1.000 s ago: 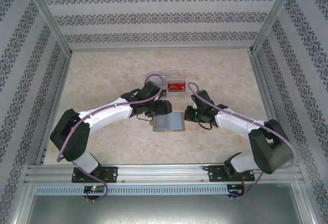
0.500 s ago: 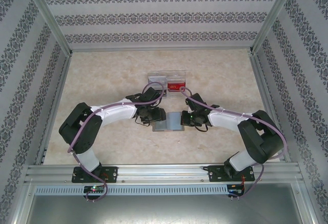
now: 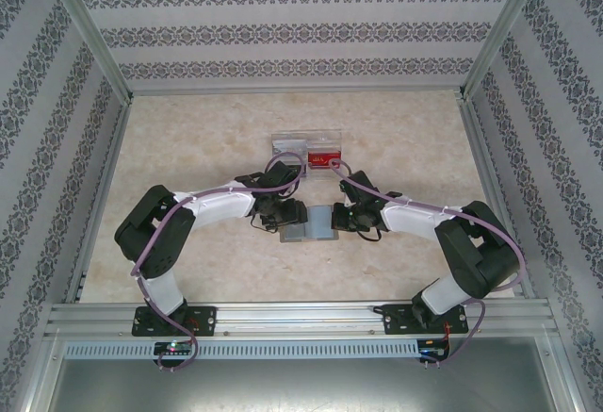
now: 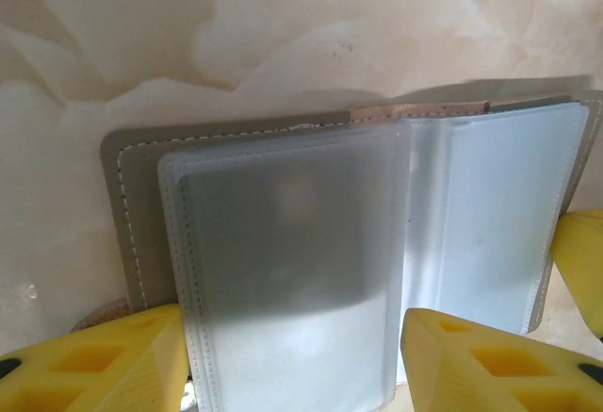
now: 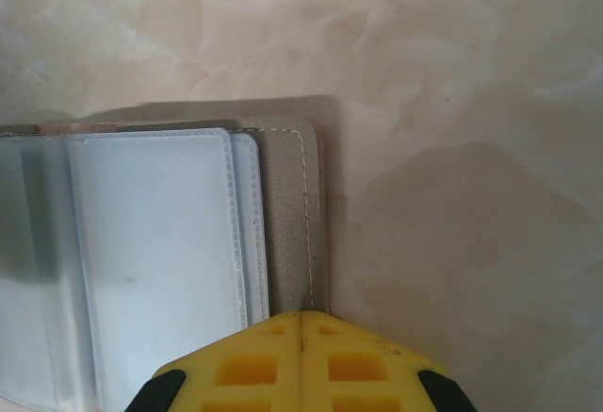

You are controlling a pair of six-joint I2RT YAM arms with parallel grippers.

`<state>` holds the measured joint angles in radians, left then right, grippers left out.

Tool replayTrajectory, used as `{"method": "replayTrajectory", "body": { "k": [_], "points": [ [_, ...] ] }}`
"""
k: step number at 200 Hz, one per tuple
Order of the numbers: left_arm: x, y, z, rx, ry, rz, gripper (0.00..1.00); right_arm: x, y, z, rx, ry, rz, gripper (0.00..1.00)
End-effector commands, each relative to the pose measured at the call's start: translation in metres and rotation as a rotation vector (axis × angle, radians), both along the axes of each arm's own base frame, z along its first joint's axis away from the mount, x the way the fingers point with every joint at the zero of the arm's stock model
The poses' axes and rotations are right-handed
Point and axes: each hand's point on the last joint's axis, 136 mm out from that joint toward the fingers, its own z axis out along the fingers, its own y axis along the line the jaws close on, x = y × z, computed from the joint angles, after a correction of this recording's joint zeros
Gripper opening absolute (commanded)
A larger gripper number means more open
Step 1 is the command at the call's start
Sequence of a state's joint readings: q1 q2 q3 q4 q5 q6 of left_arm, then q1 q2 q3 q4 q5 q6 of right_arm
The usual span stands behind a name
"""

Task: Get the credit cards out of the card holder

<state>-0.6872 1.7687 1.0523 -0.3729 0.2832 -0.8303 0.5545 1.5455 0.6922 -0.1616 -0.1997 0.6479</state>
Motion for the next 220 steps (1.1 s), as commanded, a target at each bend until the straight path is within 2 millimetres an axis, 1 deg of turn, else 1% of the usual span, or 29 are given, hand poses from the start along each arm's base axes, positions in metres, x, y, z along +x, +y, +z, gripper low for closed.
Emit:
{"method": "replayTrajectory", "body": {
  "k": [1, 17, 45, 57, 72, 104, 125, 220],
  "points": [
    [0.005, -0.014, 0.006, -0.028, -0.026, -0.028, 0.61, -0.005, 0.002, -0.009, -0.028, 0.019, 0.03, 0.0],
    [0.005, -0.008, 0.006, 0.003, -0.03, -0.016, 0.61, -0.005, 0.002, -0.009, -0.028, 0.018, 0.028, 0.0],
    [0.004, 0.018, 0.005, 0.122, -0.032, 0.035, 0.6, -0.005, 0.002, -0.008, -0.028, 0.018, 0.029, 0.0],
    [0.004, 0.024, 0.004, 0.144, -0.034, 0.051, 0.6, -0.005, 0.002, -0.008, -0.024, 0.016, 0.029, 0.0],
    [0.004, 0.022, 0.008, 0.128, -0.045, 0.052, 0.6, -0.005, 0.002, -0.008, -0.024, 0.015, 0.03, 0.0],
    [0.01, 0.006, 0.019, 0.051, -0.07, 0.025, 0.6, -0.006, 0.001, -0.009, -0.026, 0.018, 0.029, 0.0],
    [0.011, 0.0, 0.022, 0.03, -0.077, 0.01, 0.6, -0.006, 0.002, -0.009, -0.025, 0.019, 0.028, 0.0],
    [0.01, -0.003, 0.024, 0.014, -0.083, -0.001, 0.6, -0.005, 0.003, -0.011, -0.024, 0.025, 0.03, 0.0]
  ]
}}
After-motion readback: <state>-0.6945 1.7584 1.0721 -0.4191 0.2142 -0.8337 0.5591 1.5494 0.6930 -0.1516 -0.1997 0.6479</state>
